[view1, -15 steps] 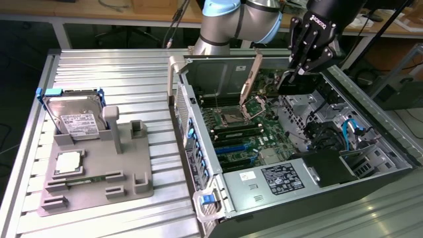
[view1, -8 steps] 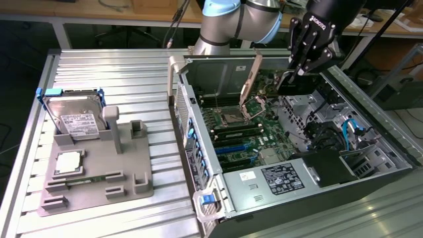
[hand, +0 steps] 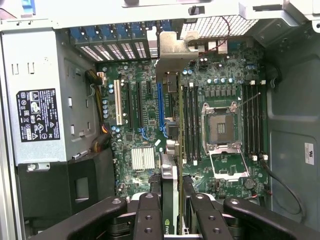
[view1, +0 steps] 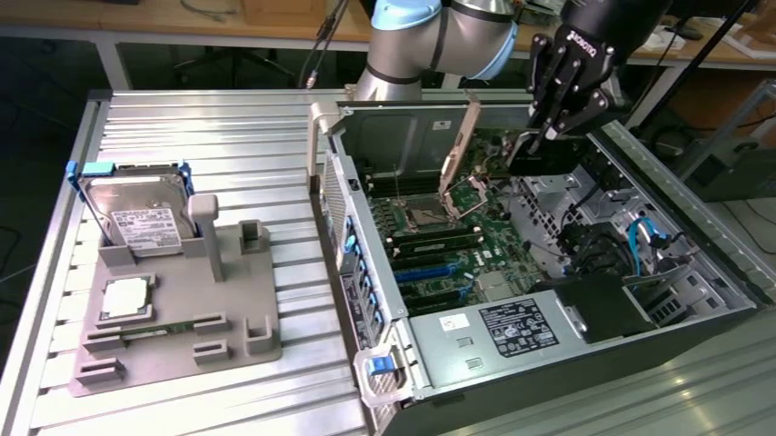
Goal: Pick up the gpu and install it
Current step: 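Insert the gpu into the slot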
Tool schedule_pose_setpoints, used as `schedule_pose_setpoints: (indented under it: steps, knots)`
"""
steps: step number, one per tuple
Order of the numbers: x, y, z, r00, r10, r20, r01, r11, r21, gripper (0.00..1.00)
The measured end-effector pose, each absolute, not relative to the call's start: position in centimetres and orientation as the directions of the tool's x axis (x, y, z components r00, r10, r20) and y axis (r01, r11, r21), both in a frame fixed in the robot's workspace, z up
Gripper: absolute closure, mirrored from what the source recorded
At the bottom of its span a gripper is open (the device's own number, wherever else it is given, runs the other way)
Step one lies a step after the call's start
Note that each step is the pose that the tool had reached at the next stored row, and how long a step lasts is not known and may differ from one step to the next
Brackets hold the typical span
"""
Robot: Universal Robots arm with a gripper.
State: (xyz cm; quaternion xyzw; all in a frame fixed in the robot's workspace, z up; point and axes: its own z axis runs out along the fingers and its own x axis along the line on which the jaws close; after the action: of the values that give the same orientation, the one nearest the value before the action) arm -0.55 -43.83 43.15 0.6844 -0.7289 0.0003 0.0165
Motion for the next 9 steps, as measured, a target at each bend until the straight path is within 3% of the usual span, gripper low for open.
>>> schedule_pose_setpoints:
  steps: [9]
  knots:
    - [-0.55,-43.83,42.94,-0.063,-0.998,0.024,-0.998,0.063,0.022,0.73]
